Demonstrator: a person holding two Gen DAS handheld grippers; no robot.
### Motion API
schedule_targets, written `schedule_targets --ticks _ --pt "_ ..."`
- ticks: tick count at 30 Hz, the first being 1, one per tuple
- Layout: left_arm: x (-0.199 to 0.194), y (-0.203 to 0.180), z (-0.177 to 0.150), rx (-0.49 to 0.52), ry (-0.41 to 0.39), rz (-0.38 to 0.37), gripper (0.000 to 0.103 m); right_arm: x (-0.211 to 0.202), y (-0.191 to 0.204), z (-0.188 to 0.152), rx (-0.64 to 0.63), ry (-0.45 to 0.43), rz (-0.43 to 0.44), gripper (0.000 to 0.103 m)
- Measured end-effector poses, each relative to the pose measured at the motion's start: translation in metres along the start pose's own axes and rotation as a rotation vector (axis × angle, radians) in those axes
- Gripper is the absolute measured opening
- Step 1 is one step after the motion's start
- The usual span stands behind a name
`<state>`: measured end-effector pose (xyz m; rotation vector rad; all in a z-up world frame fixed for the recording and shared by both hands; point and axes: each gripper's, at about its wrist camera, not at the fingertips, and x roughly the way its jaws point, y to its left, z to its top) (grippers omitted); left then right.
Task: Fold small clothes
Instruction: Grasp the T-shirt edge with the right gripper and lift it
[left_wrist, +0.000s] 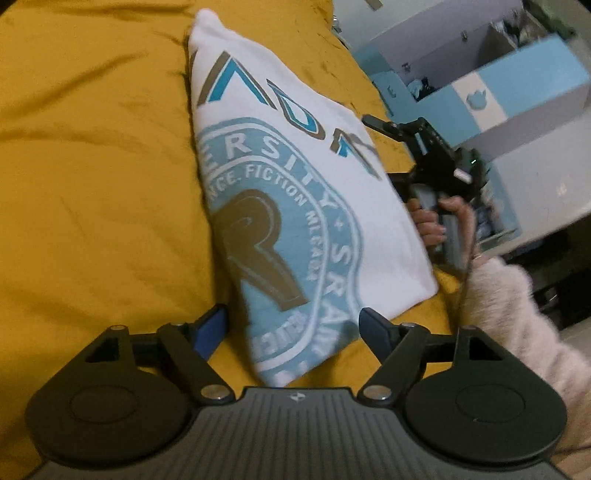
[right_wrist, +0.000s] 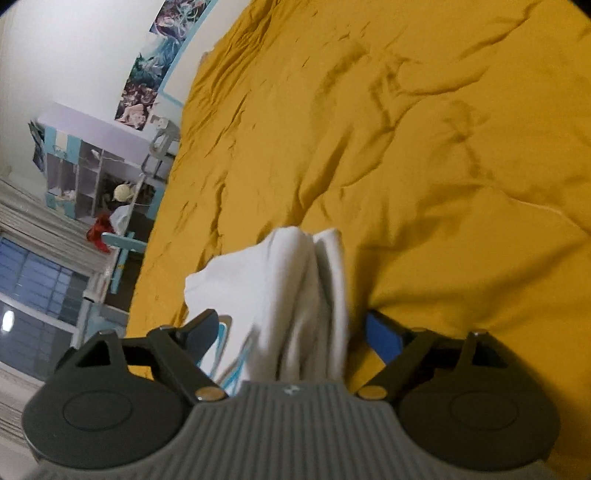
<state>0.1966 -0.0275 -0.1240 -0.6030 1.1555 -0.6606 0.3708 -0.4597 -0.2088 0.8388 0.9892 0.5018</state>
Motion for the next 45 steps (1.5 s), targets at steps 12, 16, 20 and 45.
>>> schedule_targets --ticks 12,16,20,45 --pt "0.033 -0.002 0.015 -0.039 0.079 -0.124 0.088 0.05 0.006 0.006 -0.03 0.061 0.07 0.082" --pt "0.024 0.002 0.01 -0.041 0.083 -0.159 0.085 0.049 -0.005 0.01 0.025 0.074 0.113 0.082" --pt "0.027 0.007 0.014 -0.116 0.081 -0.104 0.043 0.048 0.001 0.003 -0.001 0.051 0.082 0.083" --pt "-0.015 -0.013 0.024 -0.12 -0.094 -0.293 0.018 0.003 0.139 0.003 -0.127 -0.048 -0.156 0.029"
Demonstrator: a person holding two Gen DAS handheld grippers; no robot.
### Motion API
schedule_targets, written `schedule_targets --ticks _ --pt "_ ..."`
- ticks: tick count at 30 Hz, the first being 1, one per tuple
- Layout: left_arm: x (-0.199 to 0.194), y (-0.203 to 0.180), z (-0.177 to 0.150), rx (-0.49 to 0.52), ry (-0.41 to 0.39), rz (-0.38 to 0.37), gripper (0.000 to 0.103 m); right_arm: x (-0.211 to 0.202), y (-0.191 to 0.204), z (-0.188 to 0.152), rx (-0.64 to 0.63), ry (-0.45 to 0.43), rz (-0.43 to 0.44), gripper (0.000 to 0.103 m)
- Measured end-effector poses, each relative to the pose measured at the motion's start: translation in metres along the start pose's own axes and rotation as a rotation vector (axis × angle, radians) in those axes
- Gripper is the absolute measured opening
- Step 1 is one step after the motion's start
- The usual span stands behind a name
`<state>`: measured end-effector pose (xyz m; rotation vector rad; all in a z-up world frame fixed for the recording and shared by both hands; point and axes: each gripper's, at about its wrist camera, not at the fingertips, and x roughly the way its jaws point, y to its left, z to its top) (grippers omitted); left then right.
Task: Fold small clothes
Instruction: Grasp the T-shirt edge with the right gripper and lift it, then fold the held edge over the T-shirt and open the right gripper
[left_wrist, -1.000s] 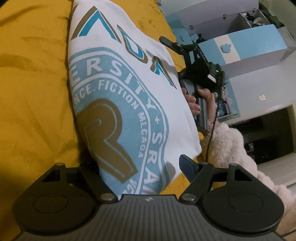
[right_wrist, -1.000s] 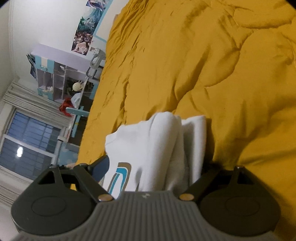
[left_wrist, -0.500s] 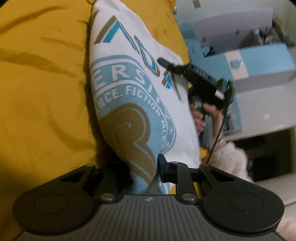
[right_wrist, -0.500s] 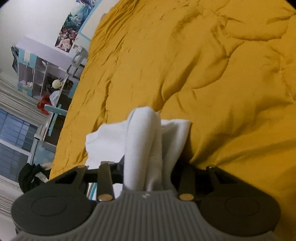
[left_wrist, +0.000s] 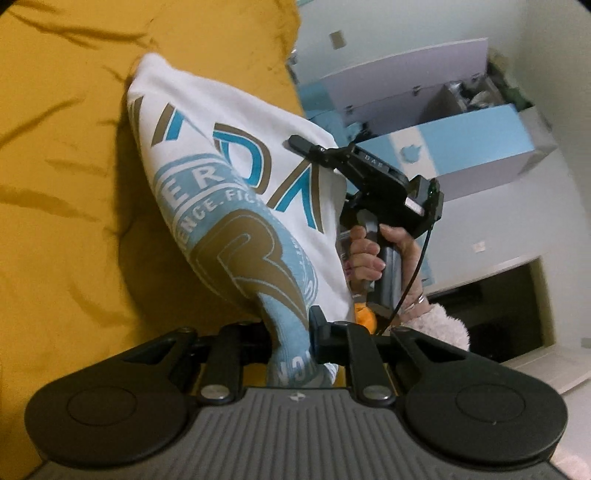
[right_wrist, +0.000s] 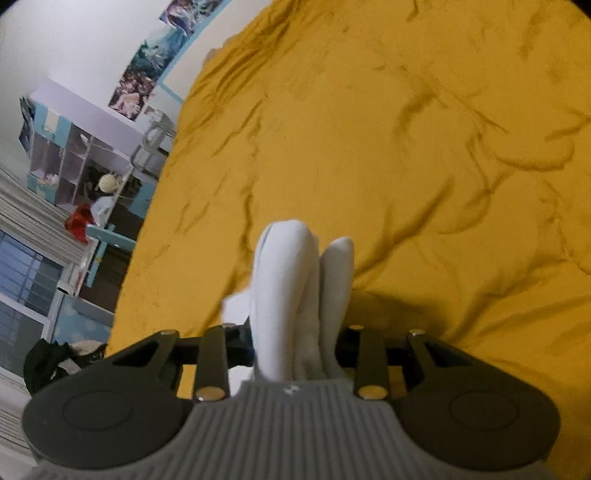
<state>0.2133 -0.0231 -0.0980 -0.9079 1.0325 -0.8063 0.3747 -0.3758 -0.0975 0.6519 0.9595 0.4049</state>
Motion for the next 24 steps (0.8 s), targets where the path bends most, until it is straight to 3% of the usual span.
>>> schedule_targets --ticks 6,10,16,20,24 --pt "-0.055 -0.003 -0.004 0.031 -0.099 -0.024 0.018 0.003 0.096 -0.003 -0.13 0.017 0.034 0.029" --pt "-0.122 -0.01 -0.01 0.072 -0.205 0.057 0.018 0.04 0.173 -0.014 -0.223 0.059 0.133 0.029" --pt "-0.211 -0.01 -0.028 0.1 -0.351 0.235 0.018 0.127 0.263 -0.046 -0.26 0.135 0.339 0.029" --pt "-0.247 0.027 -0.034 0.045 -0.397 0.317 0.018 0.2 0.295 -0.076 -0.248 0.189 0.37 0.029" --pt "-0.244 0.092 -0.058 -0.119 -0.379 0.328 0.018 0.262 0.293 -0.096 -0.247 0.264 0.293 0.029"
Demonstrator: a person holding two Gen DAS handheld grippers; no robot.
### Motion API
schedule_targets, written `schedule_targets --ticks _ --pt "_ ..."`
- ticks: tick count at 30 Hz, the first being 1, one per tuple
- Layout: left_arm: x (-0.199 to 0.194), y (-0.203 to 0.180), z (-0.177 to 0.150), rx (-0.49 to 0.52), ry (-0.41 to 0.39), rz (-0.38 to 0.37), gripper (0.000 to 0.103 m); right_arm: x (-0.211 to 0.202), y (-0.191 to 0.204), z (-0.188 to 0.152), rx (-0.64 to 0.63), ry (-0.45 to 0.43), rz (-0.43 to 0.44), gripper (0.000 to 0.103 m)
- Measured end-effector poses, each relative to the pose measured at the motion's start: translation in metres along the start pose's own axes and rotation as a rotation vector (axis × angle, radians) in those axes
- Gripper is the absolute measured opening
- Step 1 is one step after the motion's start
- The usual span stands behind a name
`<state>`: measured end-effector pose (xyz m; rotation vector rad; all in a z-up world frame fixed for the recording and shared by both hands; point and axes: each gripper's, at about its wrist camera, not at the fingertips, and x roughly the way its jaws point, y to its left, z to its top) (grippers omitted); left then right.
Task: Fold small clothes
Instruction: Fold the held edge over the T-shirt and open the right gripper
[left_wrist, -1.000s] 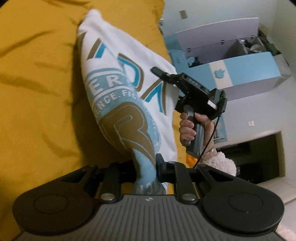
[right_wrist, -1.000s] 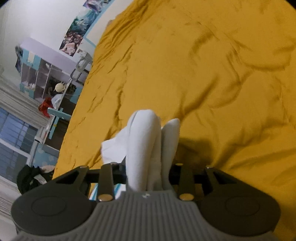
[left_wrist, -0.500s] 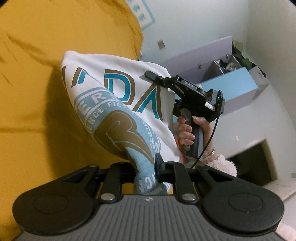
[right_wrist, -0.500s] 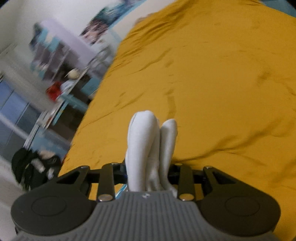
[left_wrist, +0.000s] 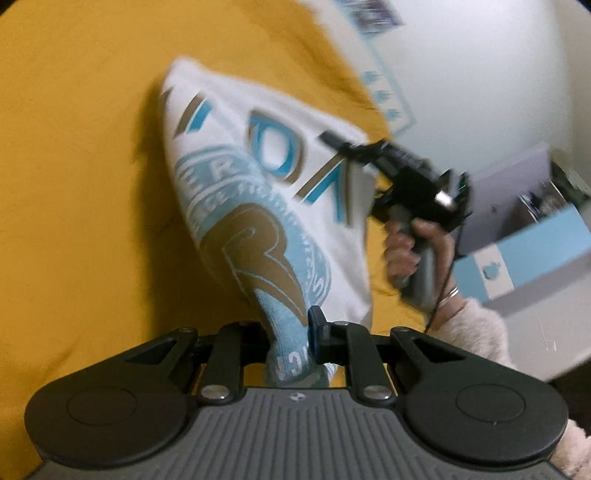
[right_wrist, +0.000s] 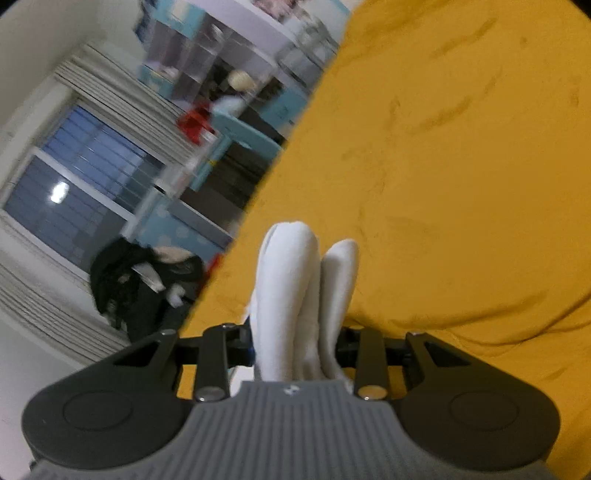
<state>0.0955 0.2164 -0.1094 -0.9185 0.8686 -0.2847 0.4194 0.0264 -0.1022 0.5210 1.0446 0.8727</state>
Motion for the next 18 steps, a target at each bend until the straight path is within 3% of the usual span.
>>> schedule_targets --ticks 2,4,7,11,14,15,18 --pt "0.02 0.027 -0.021 -0.075 0.044 -0.007 0.018 0.023 -0.012 -0.007 -0.038 0.062 -0.078 0.029" --pt "0.027 0.039 -0.037 -0.077 0.023 -0.011 0.018 0.037 -0.029 -0.012 -0.07 0.093 -0.151 0.03" --pt "0.025 0.044 -0.043 -0.084 -0.011 -0.06 0.018 0.047 -0.057 -0.01 -0.01 0.116 -0.123 0.032" --pt "0.01 0.055 -0.039 -0.083 0.006 -0.09 0.019 0.051 -0.078 -0.01 -0.061 0.124 -0.107 0.039" --pt "-0.024 0.066 -0.038 -0.057 0.003 -0.077 0.019 0.035 -0.08 -0.013 -0.083 0.083 -0.125 0.048" --pt "-0.03 0.067 -0.034 -0.062 0.002 -0.074 0.019 0.024 -0.079 -0.012 -0.115 0.052 -0.15 0.056" --pt "-0.054 0.066 -0.031 -0.08 -0.008 -0.026 0.019 -0.017 -0.064 -0.021 -0.187 -0.045 -0.166 0.059"
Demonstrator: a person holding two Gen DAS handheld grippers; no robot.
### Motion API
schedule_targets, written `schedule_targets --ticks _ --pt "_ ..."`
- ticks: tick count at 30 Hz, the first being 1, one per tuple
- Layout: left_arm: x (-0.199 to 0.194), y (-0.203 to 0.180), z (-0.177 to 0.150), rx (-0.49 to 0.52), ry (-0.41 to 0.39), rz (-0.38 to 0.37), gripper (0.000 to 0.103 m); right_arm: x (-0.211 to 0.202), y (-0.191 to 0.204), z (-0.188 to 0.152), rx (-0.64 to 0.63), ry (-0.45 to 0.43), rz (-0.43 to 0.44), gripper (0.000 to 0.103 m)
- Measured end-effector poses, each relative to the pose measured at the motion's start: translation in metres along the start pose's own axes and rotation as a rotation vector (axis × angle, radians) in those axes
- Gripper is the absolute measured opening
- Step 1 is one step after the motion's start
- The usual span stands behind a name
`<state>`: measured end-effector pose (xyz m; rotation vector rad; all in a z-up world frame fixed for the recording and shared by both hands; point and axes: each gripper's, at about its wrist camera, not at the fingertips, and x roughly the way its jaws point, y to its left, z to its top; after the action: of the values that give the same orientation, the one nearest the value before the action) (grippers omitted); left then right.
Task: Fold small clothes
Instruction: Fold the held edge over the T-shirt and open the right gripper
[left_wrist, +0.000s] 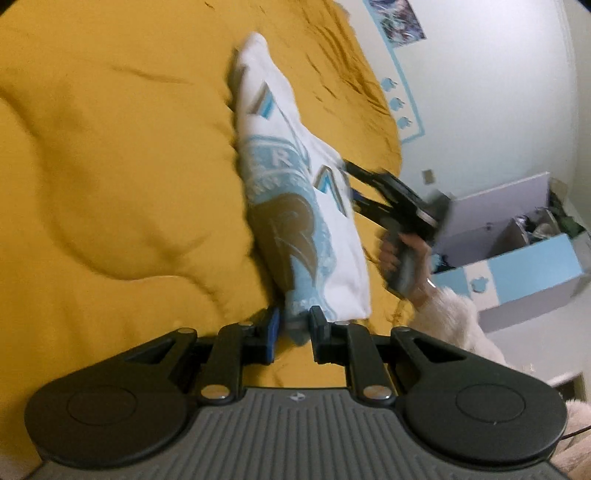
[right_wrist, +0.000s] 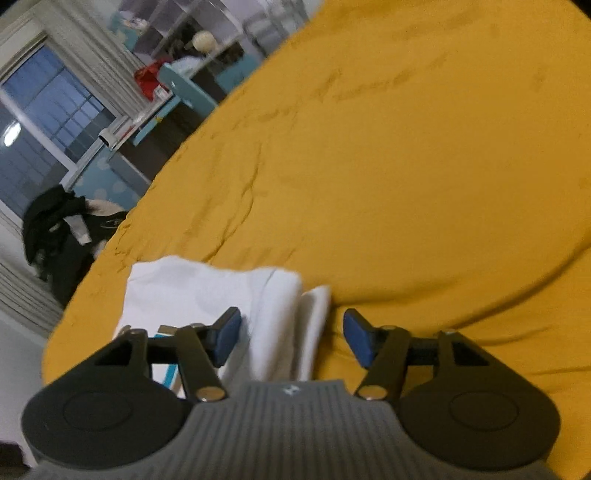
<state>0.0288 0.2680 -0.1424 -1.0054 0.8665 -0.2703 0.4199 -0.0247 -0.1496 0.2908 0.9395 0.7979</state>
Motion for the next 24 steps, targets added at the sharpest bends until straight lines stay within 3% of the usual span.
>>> schedule_targets --ticks 4,9,11,14,20,24 --pt "-0.009 -0.041 0.012 0.104 -0.145 0.167 0.019 -0.063 0.04 -0.027 -0.1 -0.11 0.063 0.063" --pt "0.019 -0.08 0.025 0.185 -0.25 0.083 0.019 -0.103 0.117 -0.092 -0.437 -0.162 -0.059 0.066" --pt "0.041 -0.096 0.029 0.255 -0.281 0.144 0.019 -0.107 0.128 -0.112 -0.498 -0.173 -0.052 0.066" --pt "0.064 -0.1 0.032 0.284 -0.25 0.211 0.019 -0.102 0.129 -0.126 -0.501 -0.134 -0.062 0.066" --pt "0.082 -0.074 0.029 0.232 -0.189 0.265 0.019 -0.081 0.096 -0.134 -0.312 -0.037 0.004 0.066" --pt "0.082 -0.065 0.031 0.199 -0.168 0.256 0.019 -0.055 0.078 -0.144 -0.295 0.022 -0.073 0.065"
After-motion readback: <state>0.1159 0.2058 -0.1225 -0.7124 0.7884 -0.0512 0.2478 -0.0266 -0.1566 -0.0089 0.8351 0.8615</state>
